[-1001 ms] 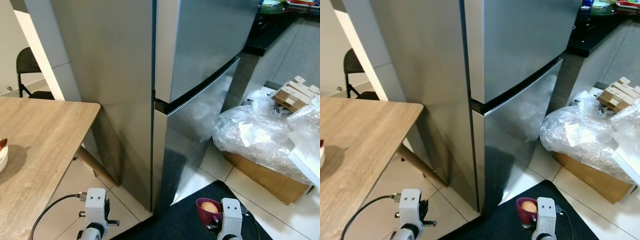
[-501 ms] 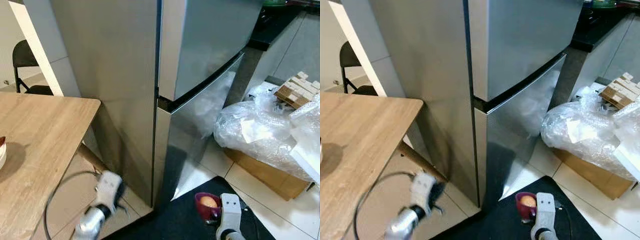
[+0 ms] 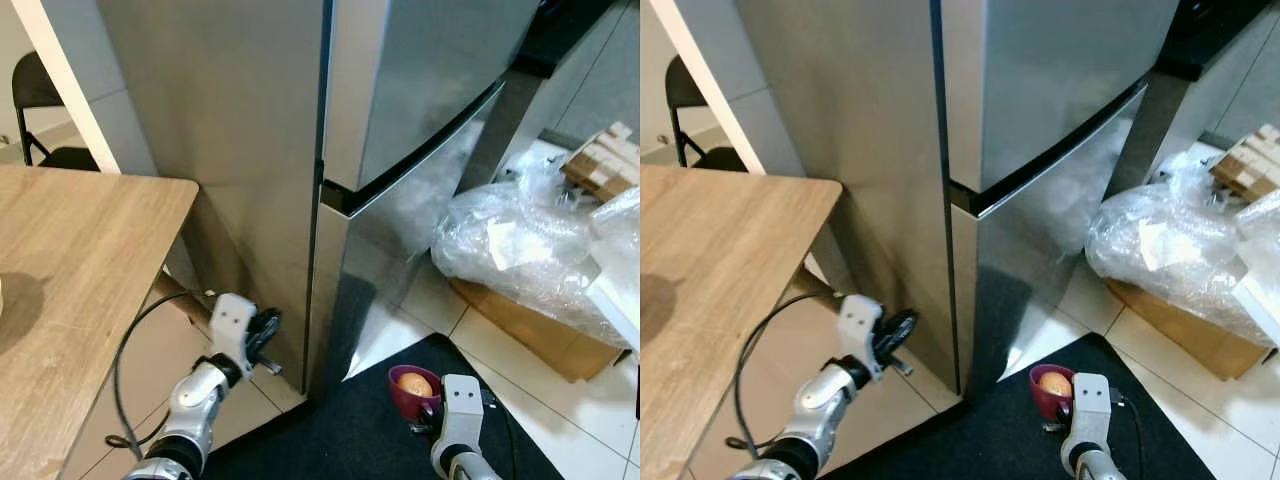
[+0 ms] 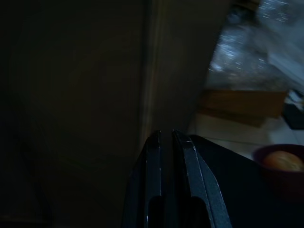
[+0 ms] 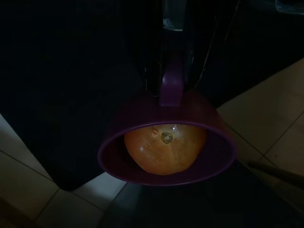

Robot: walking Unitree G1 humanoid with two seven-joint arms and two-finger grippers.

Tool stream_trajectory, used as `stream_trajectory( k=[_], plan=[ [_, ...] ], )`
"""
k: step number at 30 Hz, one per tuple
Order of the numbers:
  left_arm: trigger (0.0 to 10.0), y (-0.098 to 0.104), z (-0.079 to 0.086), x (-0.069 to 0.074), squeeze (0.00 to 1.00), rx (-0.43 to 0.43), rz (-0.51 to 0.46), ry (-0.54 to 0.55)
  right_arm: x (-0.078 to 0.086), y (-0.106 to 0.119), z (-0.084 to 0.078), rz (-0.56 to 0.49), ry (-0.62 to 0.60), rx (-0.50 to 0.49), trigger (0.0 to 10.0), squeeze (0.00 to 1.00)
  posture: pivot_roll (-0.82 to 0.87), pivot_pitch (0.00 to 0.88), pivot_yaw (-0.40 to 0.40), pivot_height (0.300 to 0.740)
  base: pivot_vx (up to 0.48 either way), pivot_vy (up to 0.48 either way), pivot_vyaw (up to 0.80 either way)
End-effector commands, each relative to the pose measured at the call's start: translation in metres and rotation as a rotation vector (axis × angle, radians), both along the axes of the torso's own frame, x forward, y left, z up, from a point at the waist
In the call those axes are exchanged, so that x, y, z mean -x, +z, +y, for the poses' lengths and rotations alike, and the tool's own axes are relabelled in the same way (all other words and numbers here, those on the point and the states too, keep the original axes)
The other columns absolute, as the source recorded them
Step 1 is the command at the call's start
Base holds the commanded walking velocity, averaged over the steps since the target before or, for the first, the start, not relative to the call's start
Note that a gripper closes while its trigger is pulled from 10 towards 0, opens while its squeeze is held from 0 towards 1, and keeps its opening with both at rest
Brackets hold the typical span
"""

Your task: Restocking fridge

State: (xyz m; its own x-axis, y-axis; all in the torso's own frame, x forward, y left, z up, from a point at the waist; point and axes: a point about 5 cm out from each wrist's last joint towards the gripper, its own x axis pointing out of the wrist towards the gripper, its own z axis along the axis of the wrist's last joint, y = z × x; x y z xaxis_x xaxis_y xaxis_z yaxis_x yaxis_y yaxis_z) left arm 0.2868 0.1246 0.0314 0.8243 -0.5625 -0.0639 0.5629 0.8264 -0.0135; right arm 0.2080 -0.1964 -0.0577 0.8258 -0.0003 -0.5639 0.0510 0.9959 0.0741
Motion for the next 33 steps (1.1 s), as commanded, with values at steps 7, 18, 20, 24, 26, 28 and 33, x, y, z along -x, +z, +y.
stream_trajectory(
  k=[7, 18, 20, 24, 26, 28, 33],
  plan=[
    [10.0, 0.017, -0.004, -0.021, 0.00, -0.055, -0.028, -0.019, 0.001, 0.002, -0.002, -0.036, -0.056, -0.016, 10.0, 0.00, -0.14, 0.161, 0.022, 0.740, 0.000, 0.000, 0.00],
    [10.0, 0.024, -0.008, -0.030, 0.00, -0.061, -0.029, -0.044, 0.002, 0.002, -0.004, -0.047, -0.078, -0.022, 10.0, 0.00, -0.14, 0.176, 0.038, 0.740, 0.000, 0.000, 0.00],
    [10.0, 0.026, -0.011, -0.032, 0.00, -0.097, -0.043, -0.054, 0.002, 0.002, -0.005, -0.050, -0.083, -0.022, 10.0, 0.00, -0.14, 0.177, 0.039, 0.740, 0.000, 0.000, 0.00],
    [10.0, 0.028, -0.013, -0.035, 0.00, -0.127, -0.052, -0.050, 0.001, 0.003, -0.005, -0.052, -0.084, -0.022, 10.0, 0.00, -0.14, 0.178, 0.040, 0.740, 0.000, 0.000, 0.00],
    [10.0, 0.032, -0.012, -0.039, 0.00, -0.126, -0.063, -0.015, 0.001, 0.003, -0.005, -0.053, -0.086, -0.022, 10.0, 0.00, -0.14, 0.180, 0.040, 0.740, 0.000, 0.000, 0.00],
    [10.0, 0.037, -0.011, -0.044, 0.00, -0.120, -0.077, 0.028, 0.002, 0.003, -0.005, -0.054, -0.087, -0.021, 10.0, 0.00, -0.15, 0.184, 0.040, 0.740, 0.000, 0.000, 0.00],
    [10.0, 0.043, -0.011, -0.048, 0.00, -0.117, -0.099, 0.063, 0.002, 0.003, -0.006, -0.056, -0.088, -0.019, 10.0, 0.00, -0.15, 0.186, 0.041, 0.740, 0.000, 0.000, 0.00]
  ],
)
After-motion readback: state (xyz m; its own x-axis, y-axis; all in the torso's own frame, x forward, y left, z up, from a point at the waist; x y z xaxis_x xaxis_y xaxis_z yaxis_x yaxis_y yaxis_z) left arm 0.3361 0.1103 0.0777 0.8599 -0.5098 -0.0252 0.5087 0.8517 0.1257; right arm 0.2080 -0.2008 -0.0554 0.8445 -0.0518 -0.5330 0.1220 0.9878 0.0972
